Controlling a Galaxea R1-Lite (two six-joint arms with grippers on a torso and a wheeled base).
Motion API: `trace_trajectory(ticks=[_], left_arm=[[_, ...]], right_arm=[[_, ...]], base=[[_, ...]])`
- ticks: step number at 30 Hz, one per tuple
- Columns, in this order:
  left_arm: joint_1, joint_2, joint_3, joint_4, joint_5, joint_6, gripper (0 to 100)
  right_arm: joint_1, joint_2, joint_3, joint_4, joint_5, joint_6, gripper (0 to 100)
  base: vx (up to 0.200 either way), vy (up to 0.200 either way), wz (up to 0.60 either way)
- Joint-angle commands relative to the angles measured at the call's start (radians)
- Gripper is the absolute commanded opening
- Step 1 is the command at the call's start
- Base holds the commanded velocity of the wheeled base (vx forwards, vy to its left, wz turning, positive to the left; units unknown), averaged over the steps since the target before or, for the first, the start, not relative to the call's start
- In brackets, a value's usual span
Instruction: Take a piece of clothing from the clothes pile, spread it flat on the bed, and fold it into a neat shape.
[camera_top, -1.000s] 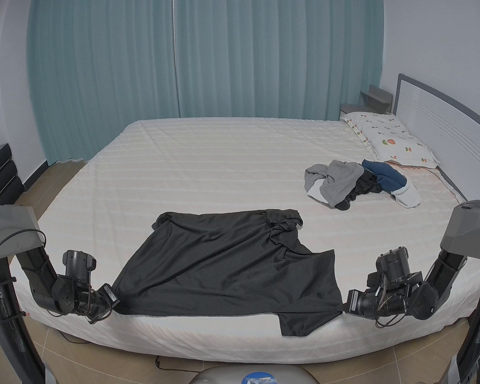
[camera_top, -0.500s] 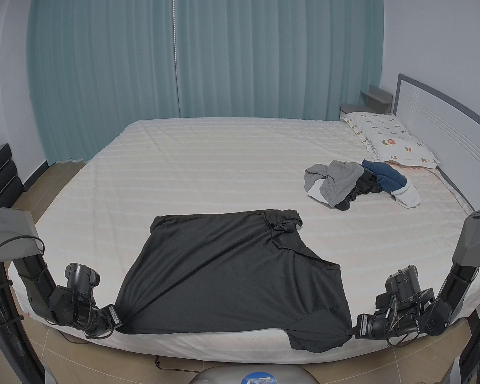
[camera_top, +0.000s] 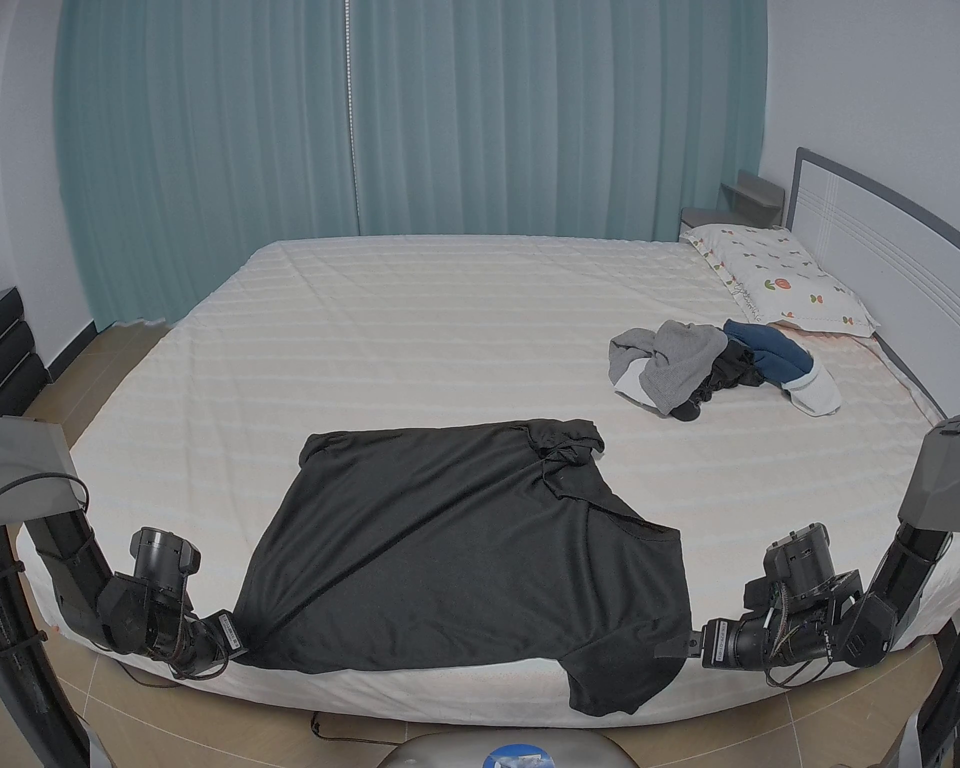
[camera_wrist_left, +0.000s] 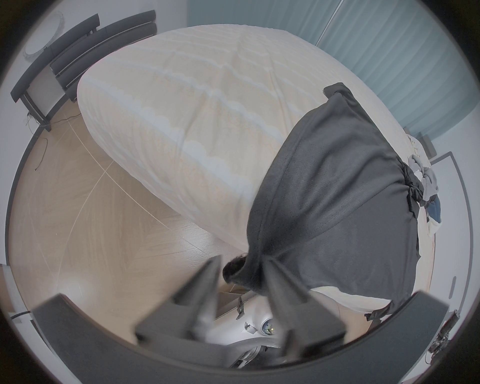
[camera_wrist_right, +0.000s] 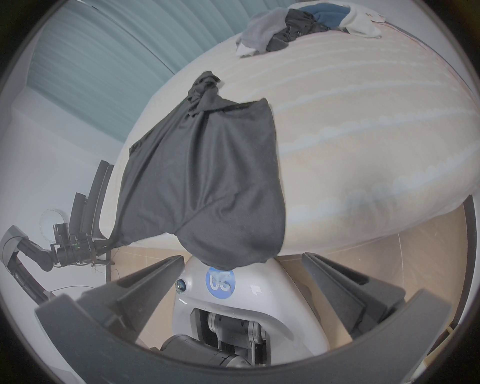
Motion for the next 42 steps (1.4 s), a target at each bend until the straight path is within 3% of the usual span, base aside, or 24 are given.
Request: trace_trajectory(ticks=[1, 13, 30, 35, 36, 38, 42], left_arm=[[0.001, -0.011, -0.010, -0.004, 0.000, -0.002, 100], [0.018, -0.105, -0.037, 0.005, -0.023, -0.011, 100], [0.094, -0.077, -0.089, -0.002, -0.101, -0.050, 100], [0.094, -0.062, -0.097, -0.004, -0.103, -0.056, 100], [0.093, -0.060, -0.106, -0.004, -0.106, -0.091, 100], [0.093, -0.065, -0.123, -0.004, -0.112, -0.145, 100], [0.093, -0.070, -0.126, -0.002, -0.151, -0.157, 100]], right_arm=[[-0.006, -0.011, -0.023, -0.003, 0.001, 0.001, 100], [-0.011, -0.028, -0.077, 0.002, 0.001, 0.003, 100], [-0.009, 0.018, -0.265, 0.006, -0.001, 0.014, 100], [-0.008, 0.050, -0.345, 0.013, -0.035, 0.092, 100], [-0.008, 0.076, -0.380, 0.013, -0.055, 0.110, 100], [-0.005, 0.107, -0.413, 0.011, -0.076, 0.113, 100], [0.003, 0.147, -0.449, 0.010, -0.094, 0.115, 100]], base=[[0.000, 0.000, 0.00], [0.000, 0.000, 0.00], [0.000, 0.200, 0.00], [0.000, 0.040, 0.00], [0.000, 0.000, 0.00], [0.000, 0.000, 0.00], [0.100, 0.000, 0.00]])
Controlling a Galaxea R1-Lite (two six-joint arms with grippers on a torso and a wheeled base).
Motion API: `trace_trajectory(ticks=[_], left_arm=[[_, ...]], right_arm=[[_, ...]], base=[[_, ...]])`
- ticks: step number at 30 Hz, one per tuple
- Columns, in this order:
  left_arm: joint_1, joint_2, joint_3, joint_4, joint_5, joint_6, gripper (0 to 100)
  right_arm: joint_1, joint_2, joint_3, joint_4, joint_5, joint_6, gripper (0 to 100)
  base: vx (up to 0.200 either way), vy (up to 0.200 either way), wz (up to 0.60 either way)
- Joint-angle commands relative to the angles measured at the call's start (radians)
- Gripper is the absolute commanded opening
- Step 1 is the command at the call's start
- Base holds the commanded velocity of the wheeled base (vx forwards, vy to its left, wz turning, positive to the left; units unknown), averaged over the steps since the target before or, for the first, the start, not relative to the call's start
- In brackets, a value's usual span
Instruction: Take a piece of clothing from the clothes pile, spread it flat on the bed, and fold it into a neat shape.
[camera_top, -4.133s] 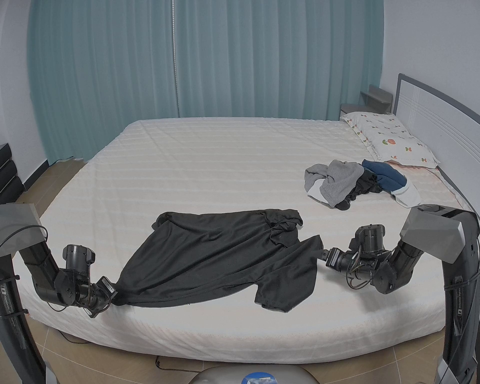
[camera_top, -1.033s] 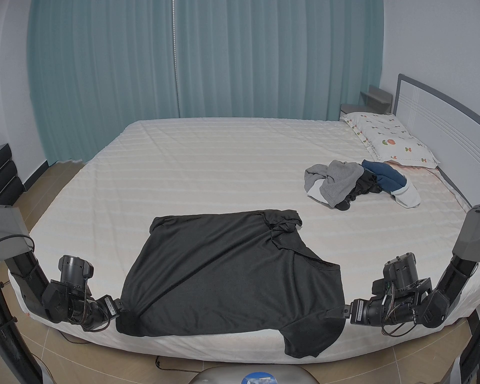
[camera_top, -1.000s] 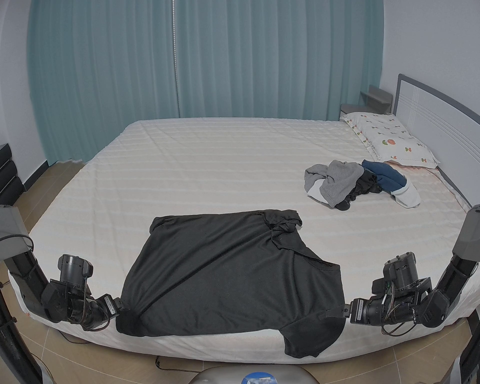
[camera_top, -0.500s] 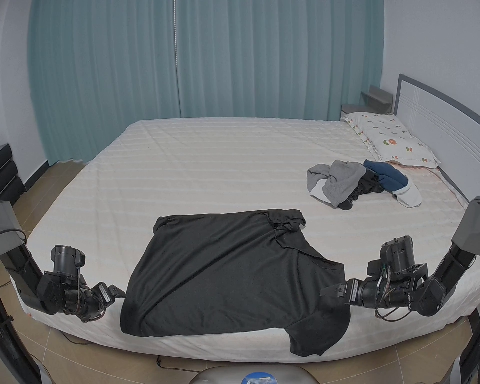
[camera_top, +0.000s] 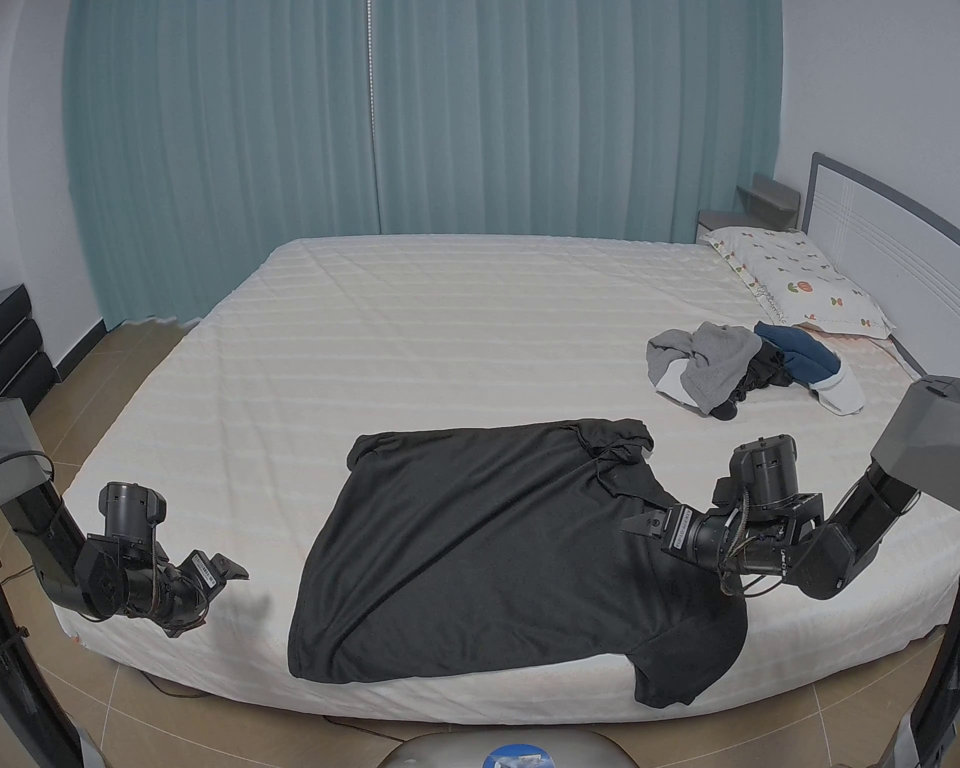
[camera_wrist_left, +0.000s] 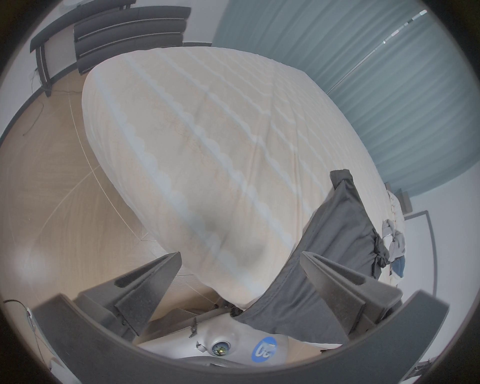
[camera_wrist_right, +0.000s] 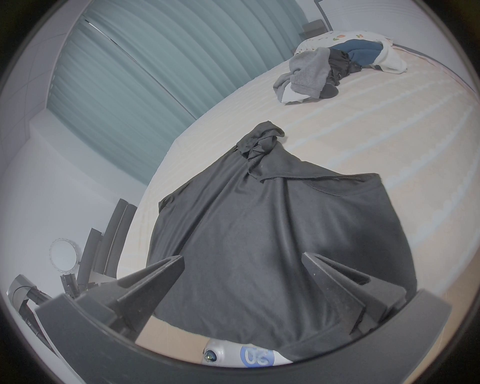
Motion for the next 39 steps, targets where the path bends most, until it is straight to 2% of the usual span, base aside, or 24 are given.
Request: trace_trajectory(ticks=[1, 10, 13, 17, 26, 32, 37, 39], left_arm=[[0.000, 0.002, -0.014, 0.001, -0.033, -0.016, 100], [-0.002, 0.015, -0.023, 0.000, -0.050, -0.031, 100], [-0.005, 0.019, -0.040, -0.002, -0.079, -0.091, 100], [-0.005, 0.028, -0.043, -0.002, -0.096, -0.100, 100], [-0.006, 0.054, -0.046, -0.003, -0.096, -0.101, 100], [-0.006, 0.056, -0.047, -0.003, -0.096, -0.101, 100], [-0.006, 0.056, -0.047, -0.003, -0.096, -0.101, 100], [-0.006, 0.058, -0.047, -0.003, -0.096, -0.101, 100]], right_arm=[[0.009, 0.081, -0.064, -0.002, -0.022, 0.004, 100], [0.018, 0.185, -0.210, 0.004, -0.076, 0.003, 100], [0.042, 0.253, -0.308, 0.041, -0.086, 0.003, 100], [0.067, 0.313, -0.415, 0.095, -0.106, 0.004, 100], [0.105, 0.449, -0.593, 0.121, -0.168, 0.003, 100], [0.081, 0.481, -0.638, 0.121, -0.180, 0.003, 100], [0.024, 0.478, -0.653, 0.121, -0.254, -0.025, 100], [-0.008, 0.472, -0.647, 0.112, -0.263, -0.026, 100]], base=[[0.200, 0.000, 0.00], [0.200, 0.000, 0.00], [0.000, 0.000, 0.00], [0.000, 0.000, 0.00], [0.000, 0.000, 0.00], [0.000, 0.000, 0.00], [0.000, 0.000, 0.00], [0.000, 0.000, 0.00]])
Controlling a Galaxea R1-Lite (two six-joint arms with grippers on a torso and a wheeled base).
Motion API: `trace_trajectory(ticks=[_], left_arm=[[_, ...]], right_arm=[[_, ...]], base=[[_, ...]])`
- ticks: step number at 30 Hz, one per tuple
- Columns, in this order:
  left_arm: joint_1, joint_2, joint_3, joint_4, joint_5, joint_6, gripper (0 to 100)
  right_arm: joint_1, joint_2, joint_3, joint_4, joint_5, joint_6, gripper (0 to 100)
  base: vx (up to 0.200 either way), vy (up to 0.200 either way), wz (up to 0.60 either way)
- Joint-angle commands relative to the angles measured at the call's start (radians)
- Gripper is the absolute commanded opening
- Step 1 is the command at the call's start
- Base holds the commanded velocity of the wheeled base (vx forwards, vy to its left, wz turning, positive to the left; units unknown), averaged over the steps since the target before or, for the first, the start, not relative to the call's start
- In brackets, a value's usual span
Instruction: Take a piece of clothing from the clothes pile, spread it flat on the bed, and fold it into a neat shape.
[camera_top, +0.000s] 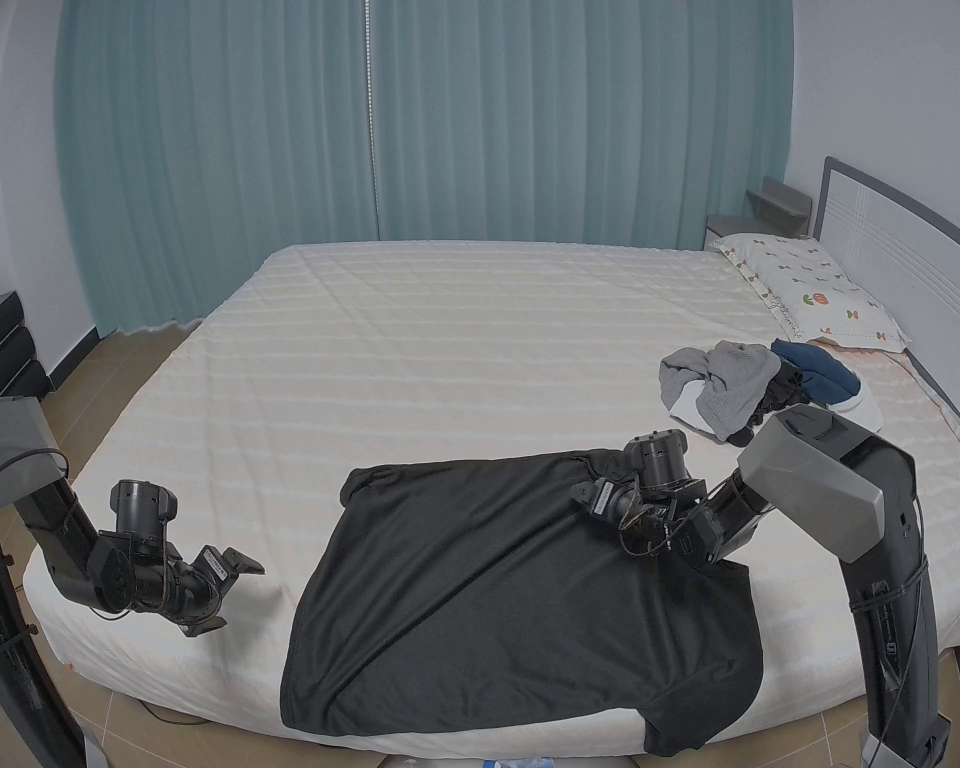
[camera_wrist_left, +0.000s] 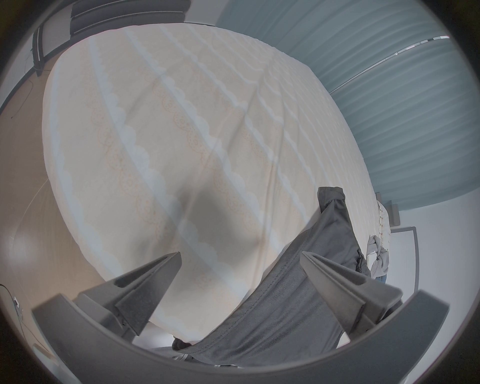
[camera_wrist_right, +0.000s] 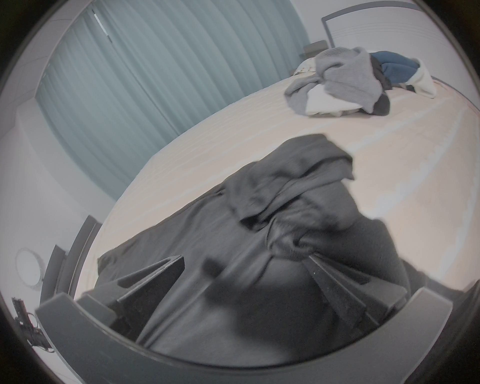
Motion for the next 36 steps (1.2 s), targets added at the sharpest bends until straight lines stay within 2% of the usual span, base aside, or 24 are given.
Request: trace_trajectory(ticks=[1, 8, 14, 19, 27, 32, 33, 36], left_arm=[[0.000, 0.004, 0.000, 0.001, 0.000, 0.000, 100], [0.000, 0.004, 0.000, 0.000, 0.000, 0.000, 100], [0.000, 0.004, 0.000, 0.001, 0.000, 0.000, 100], [0.000, 0.004, 0.000, 0.001, 0.000, 0.000, 100], [0.000, 0.004, 0.000, 0.001, 0.000, 0.000, 100], [0.000, 0.004, 0.000, 0.001, 0.000, 0.000, 100], [-0.001, 0.004, 0.000, 0.001, 0.000, 0.001, 100], [-0.001, 0.004, 0.000, 0.001, 0.000, 0.001, 100]], right_arm=[[-0.070, -0.006, 0.002, -0.012, -0.017, -0.001, 100], [-0.182, -0.073, 0.045, -0.012, -0.016, -0.008, 100], [-0.279, -0.043, 0.034, -0.012, -0.009, -0.031, 100], [-0.316, -0.052, 0.027, -0.013, 0.006, -0.031, 100], [-0.287, -0.165, 0.034, -0.009, 0.092, -0.017, 100], [-0.234, -0.185, 0.025, 0.002, 0.096, -0.018, 100], [-0.194, -0.184, 0.010, 0.006, 0.096, -0.018, 100], [-0.158, -0.174, -0.013, 0.048, 0.096, -0.018, 100]], base=[[0.000, 0.000, 0.00], [0.000, 0.000, 0.00], [0.000, 0.000, 0.00], [0.000, 0.000, 0.00], [0.000, 0.000, 0.00], [0.000, 0.000, 0.00], [0.000, 0.000, 0.00], [0.000, 0.000, 0.00]])
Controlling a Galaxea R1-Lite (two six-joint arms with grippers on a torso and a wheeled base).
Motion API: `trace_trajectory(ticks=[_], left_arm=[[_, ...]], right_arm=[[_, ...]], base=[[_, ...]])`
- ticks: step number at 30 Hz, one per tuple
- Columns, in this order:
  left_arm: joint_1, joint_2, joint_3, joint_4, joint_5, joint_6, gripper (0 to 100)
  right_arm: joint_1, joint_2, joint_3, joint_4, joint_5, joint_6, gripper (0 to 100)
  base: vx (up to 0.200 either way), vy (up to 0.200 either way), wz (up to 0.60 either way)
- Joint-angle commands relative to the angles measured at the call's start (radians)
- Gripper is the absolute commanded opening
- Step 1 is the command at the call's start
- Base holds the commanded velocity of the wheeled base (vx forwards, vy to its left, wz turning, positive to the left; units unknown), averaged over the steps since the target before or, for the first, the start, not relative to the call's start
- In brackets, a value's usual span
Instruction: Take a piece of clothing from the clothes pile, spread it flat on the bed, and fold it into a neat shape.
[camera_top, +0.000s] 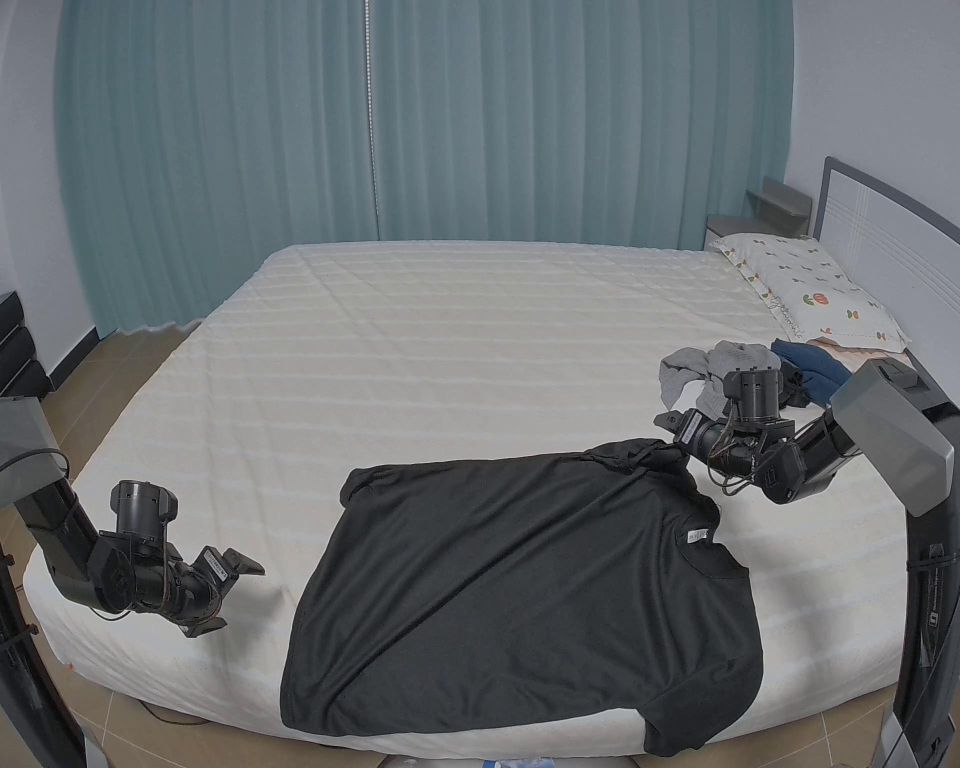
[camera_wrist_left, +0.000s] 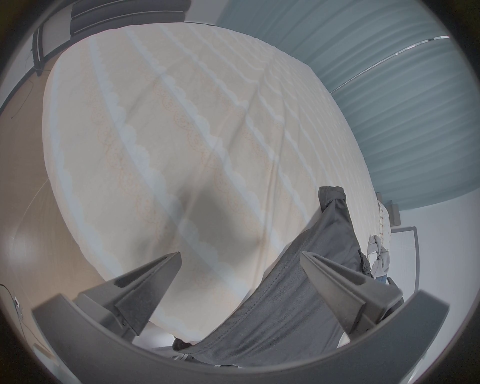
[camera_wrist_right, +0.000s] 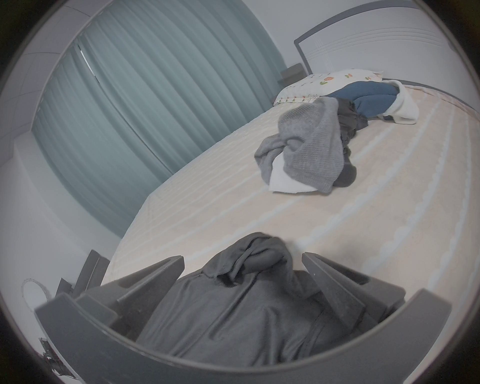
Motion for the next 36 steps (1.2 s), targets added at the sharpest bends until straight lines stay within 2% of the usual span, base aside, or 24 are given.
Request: trace_trajectory(ticks=[1, 3, 4, 8, 16, 17, 21, 22, 25, 30, 32, 36], left_arm=[[-0.001, 0.003, 0.000, -0.001, 0.000, 0.001, 100], [-0.001, 0.003, 0.000, -0.001, 0.000, 0.001, 100], [-0.001, 0.005, 0.000, -0.002, 0.000, 0.001, 100], [-0.001, 0.006, 0.000, -0.002, 0.001, 0.001, 100], [-0.001, 0.006, -0.001, -0.002, 0.001, 0.001, 100], [-0.001, 0.008, -0.001, -0.002, 0.001, 0.002, 100], [0.001, 0.008, -0.001, -0.002, 0.001, 0.002, 100], [-0.001, 0.008, -0.001, -0.002, 0.001, 0.002, 100], [-0.001, 0.008, -0.001, -0.002, 0.001, 0.002, 100], [-0.001, 0.008, -0.001, -0.002, 0.001, 0.002, 100], [-0.001, 0.008, -0.001, -0.002, 0.001, 0.002, 100], [-0.001, 0.008, 0.000, -0.002, 0.001, 0.002, 100]], right_arm=[[0.086, 0.001, -0.067, 0.084, 0.000, 0.000, 100], [0.091, 0.009, -0.084, 0.106, -0.002, 0.000, 100], [0.097, 0.044, -0.155, 0.176, -0.012, 0.001, 100], [0.112, 0.112, -0.262, 0.279, -0.015, 0.032, 100], [0.114, 0.218, -0.408, 0.356, -0.038, 0.079, 100], [0.114, 0.224, -0.434, 0.369, -0.040, 0.107, 100], [0.115, 0.250, -0.482, 0.388, -0.041, 0.115, 100], [0.114, 0.264, -0.511, 0.408, -0.043, 0.118, 0], [0.112, 0.288, -0.561, 0.431, -0.048, 0.124, 0], [0.114, 0.325, -0.649, 0.408, -0.097, 0.138, 0], [0.115, 0.340, -0.696, 0.363, -0.110, 0.175, 0], [0.118, 0.342, -0.696, 0.270, -0.121, 0.179, 0]], base=[[0.000, 0.000, 0.00], [0.000, 0.000, 0.00], [0.000, 0.000, 0.00], [0.000, 0.000, 0.00], [0.000, 0.000, 0.00], [0.000, 0.000, 0.00], [0.000, 0.000, 0.00], [0.000, 0.000, 0.00], [0.000, 0.000, 0.00], [0.000, 0.000, 0.00], [0.000, 0.000, 0.00], [0.000, 0.000, 0.00]])
